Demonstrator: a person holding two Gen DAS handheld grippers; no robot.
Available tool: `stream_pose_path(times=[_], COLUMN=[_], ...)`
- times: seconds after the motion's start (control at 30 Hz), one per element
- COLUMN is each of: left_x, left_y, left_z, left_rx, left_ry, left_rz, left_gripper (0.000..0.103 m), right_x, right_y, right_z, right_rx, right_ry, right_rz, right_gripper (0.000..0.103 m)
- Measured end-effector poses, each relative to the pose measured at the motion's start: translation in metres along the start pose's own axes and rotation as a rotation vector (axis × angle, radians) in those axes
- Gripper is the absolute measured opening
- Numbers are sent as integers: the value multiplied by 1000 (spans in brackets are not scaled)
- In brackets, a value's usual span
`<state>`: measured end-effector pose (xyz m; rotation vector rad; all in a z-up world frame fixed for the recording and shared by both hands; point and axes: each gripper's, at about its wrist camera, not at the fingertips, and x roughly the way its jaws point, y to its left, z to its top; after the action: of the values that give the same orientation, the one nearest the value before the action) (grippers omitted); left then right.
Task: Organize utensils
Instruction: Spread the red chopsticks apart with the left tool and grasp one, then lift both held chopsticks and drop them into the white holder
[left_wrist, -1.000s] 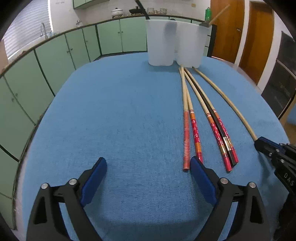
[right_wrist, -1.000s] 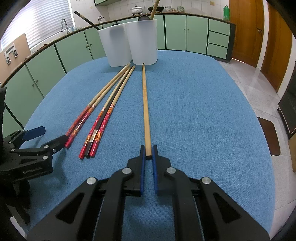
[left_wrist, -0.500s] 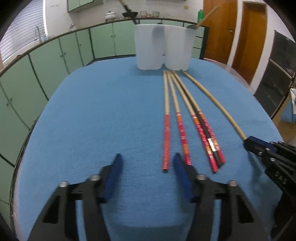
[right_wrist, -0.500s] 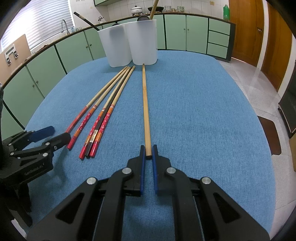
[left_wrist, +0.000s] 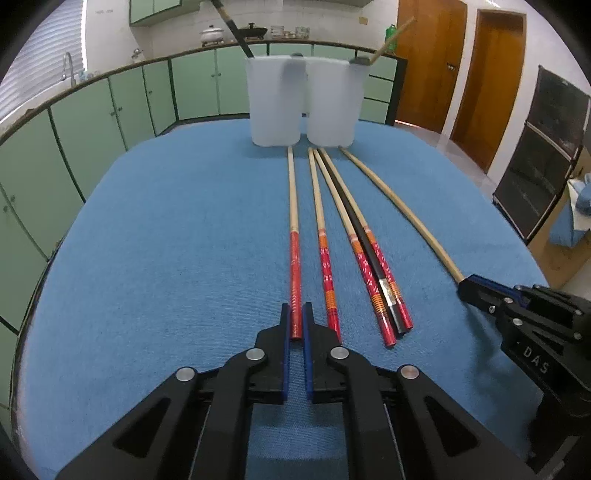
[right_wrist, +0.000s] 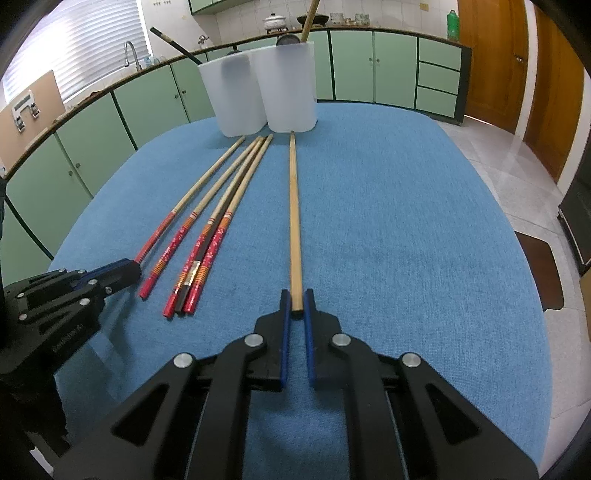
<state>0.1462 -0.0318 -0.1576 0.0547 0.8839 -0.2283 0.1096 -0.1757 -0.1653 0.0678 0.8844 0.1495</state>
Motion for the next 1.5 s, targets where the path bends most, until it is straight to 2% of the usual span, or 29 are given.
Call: stream_pose_path(times=[0.23, 0.57, 0.9, 1.23, 1.37, 1.5], left_x=[-43, -102, -119, -119, -131, -153], left_y=[6, 10, 20, 26, 26, 23], left_z=[19, 55, 101, 144, 163, 189], left_rx=[4, 11, 29, 34, 54, 67], left_ry=[-72, -234, -327, -364, -413, -500], left_rz=[2, -26, -26, -73, -75, -76], left_gripper=[6, 6, 6, 6, 6, 6], right_x=[-34, -84, -120, -134, -151, -172], right_y=[0, 1, -6, -2, -3, -4], right_z=[18, 57, 124, 187, 212, 244], right_rx=[-10, -24, -23, -81, -104, -114], right_ry=[-72, -195, -273, -285, -329, -410], right_rz=[21, 66, 168, 186, 190, 198], right_gripper=[6, 6, 6, 6, 6, 6])
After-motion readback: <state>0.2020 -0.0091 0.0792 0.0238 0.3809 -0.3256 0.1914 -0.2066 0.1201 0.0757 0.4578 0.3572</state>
